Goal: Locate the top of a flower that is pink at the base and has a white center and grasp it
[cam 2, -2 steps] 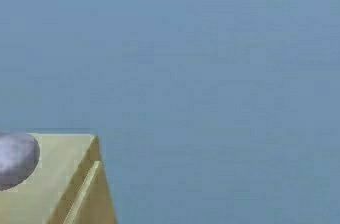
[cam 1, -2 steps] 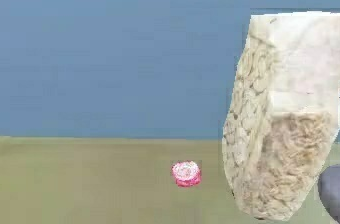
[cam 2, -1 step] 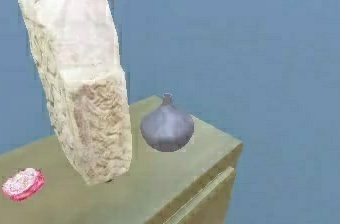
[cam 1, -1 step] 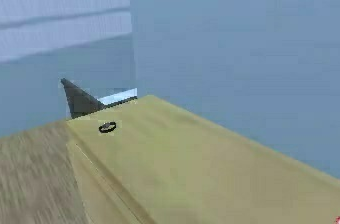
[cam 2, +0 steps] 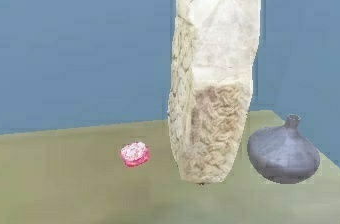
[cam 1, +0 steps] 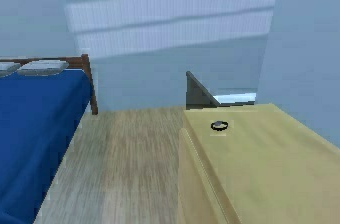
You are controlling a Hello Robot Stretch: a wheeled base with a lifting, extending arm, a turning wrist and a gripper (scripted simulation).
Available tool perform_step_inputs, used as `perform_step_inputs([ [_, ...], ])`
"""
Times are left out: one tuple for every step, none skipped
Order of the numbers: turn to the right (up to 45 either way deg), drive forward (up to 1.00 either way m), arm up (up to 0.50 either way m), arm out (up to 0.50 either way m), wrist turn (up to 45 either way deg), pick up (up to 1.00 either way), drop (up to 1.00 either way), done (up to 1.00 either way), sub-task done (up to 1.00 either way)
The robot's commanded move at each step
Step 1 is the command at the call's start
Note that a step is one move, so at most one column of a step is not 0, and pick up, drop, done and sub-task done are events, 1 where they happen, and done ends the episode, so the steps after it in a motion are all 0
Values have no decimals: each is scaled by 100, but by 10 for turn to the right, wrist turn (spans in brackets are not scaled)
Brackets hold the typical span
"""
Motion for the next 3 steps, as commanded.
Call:
perform_step_inputs([
  [0, 0, 50, 0, 0, 0, 0, 0, 0],
  [0, 0, 38, 0, 0, 0, 0, 0, 0],
  [0, 0, 0, 18, 0, 0, 0, 0, 0],
])
